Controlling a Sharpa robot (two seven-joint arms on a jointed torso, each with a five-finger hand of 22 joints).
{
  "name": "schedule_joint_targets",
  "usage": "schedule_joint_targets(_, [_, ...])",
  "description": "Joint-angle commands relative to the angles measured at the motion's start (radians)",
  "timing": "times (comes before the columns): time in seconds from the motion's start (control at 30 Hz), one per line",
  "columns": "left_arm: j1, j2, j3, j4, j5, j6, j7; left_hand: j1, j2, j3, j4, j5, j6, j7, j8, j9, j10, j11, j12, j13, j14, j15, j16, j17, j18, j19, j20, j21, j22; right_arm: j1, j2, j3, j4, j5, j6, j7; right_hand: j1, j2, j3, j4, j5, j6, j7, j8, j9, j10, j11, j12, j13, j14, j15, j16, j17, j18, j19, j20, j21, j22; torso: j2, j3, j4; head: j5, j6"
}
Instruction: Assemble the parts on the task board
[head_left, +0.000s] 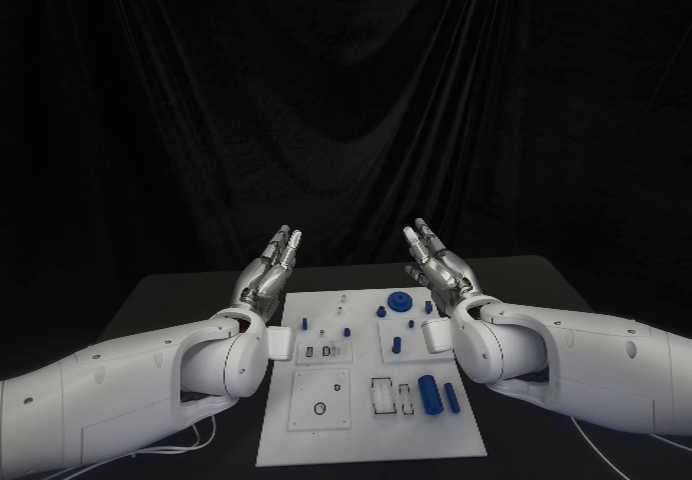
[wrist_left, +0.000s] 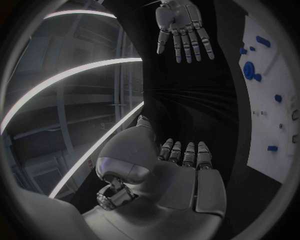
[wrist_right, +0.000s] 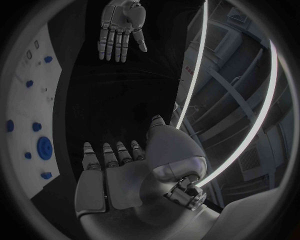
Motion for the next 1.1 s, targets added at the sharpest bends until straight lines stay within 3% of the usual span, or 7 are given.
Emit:
schedule_joint_targets(0.03, [0.017,0.002,-0.015,0.001,0.114,0.158,0.121,0.05,-0.002,-0.017,0.006,0.01,0.015,0.006,0.006,0.003,0.002,-0.008,-0.007,-0.002,0.001,-0.024,-0.004,-0.001,0.015,0.001,0.028,-0.004,-0.002,0.019,0.005,-0.017,-0.005,0.106,0.155,0.041,0.041,0.005,-0.011,0.005,0.01,0.0,0.031,-0.004,-0.001,0.0,0.009,-0.005,-0.001,0.001,0.011,-0.004,-0.002,0.013,0.0,0.013,-0.004,-0.002,0.0,0.0002,-0.0001,0.0,0.0])
schedule_joint_targets(0.17, [0.024,0.002,-0.025,0.001,0.128,0.177,0.132,0.051,-0.003,-0.017,0.006,0.01,0.014,0.006,0.006,0.003,0.002,-0.006,-0.007,-0.002,0.001,-0.025,-0.004,-0.001,0.015,0.001,0.028,-0.004,-0.002,0.027,0.008,-0.028,-0.006,0.118,0.173,0.044,0.044,0.004,-0.01,0.005,0.012,0.0,0.051,-0.004,-0.001,0.0,0.017,-0.005,-0.001,0.001,0.011,-0.004,-0.002,0.013,0.0,0.013,-0.004,-0.002,0.0,0.0002,-0.0001,0.0,0.0])
schedule_joint_targets(0.2, [0.02,0.006,-0.025,-0.042,0.05,0.285,0.152,0.051,-0.004,-0.017,0.006,0.01,0.014,0.006,0.006,0.003,0.002,-0.005,-0.007,-0.002,0.001,-0.025,-0.004,-0.001,0.015,0.001,0.029,-0.004,-0.002,0.024,-0.011,-0.028,-0.032,0.094,0.264,0.038,0.045,0.003,-0.01,0.005,0.012,0.0,0.057,-0.004,-0.001,0.0,0.02,-0.005,-0.001,0.001,0.011,-0.004,-0.002,0.013,0.0,0.014,-0.004,-0.002,0.012,-0.0052,0.0045,0.015,-0.046])
schedule_joint_targets(0.63, [0.019,0.006,-0.025,-0.062,0.034,0.385,0.148,0.096,-0.001,0.0,0.006,0.033,0.003,-0.016,0.004,0.001,0.002,0.079,-0.007,-0.002,0.001,-0.011,-0.004,-0.001,0.018,0.001,0.045,-0.004,-0.002,0.023,-0.023,-0.028,-0.05,0.089,0.375,0.031,0.062,0.0,-0.003,0.005,0.014,0.002,0.095,-0.003,-0.001,0.0,0.078,-0.005,-0.001,0.001,0.06,-0.004,-0.002,0.013,0.0,-0.001,-0.004,-0.002,0.012,-0.0067,0.0022,0.015,-0.073])
schedule_joint_targets(0.8, [0.018,0.001,-0.025,-0.069,-0.023,0.356,0.168,0.142,0.004,0.013,0.002,0.153,0.018,0.008,0.008,0.004,0.002,0.154,-0.007,-0.002,0.001,0.049,-0.004,-0.001,0.038,0.001,0.18,-0.004,-0.002,0.023,-0.031,-0.028,-0.052,0.081,0.431,0.034,0.069,-0.002,-0.001,0.003,0.014,0.005,0.101,-0.002,0.0,0.0,0.087,-0.005,-0.001,0.001,0.062,-0.004,-0.002,0.015,0.0,-0.004,-0.004,-0.002,0.012,-0.0058,0.0043,0.018,-0.088])
schedule_joint_targets(1.0, [0.018,-0.012,-0.025,-0.075,-0.095,0.319,0.201,0.209,-0.018,0.023,0.009,0.232,0.074,0.048,0.015,0.011,0.052,0.191,0.03,0.015,0.001,0.08,-0.004,-0.001,0.041,0.017,0.221,0.012,0.009,0.027,-0.066,-0.028,-0.046,0.033,0.478,0.018,0.133,-0.019,0.022,-0.013,0.047,0.043,0.161,0.015,0.012,0.001,0.172,0.0,0.003,0.009,0.125,0.011,0.01,0.01,0.072,0.018,0.054,0.036,0.014,-0.0073,0.0032,0.026,-0.119])
schedule_joint_targets(1.1, [0.018,-0.029,-0.025,-0.076,-0.142,0.305,0.218,0.22,-0.02,0.022,0.009,0.232,0.112,0.078,0.02,0.015,0.081,0.208,0.057,0.022,0.001,0.09,-0.004,-0.001,0.041,0.028,0.221,0.02,0.014,0.046,-0.085,-0.028,-0.046,-0.003,0.472,-0.001,0.211,-0.038,0.037,-0.055,0.106,0.122,0.231,0.057,0.032,0.117,0.257,0.144,0.08,0.175,0.154,0.141,0.083,-0.018,0.398,0.015,0.246,0.129,0.015,-0.0077,0.0027,0.039,-0.157])
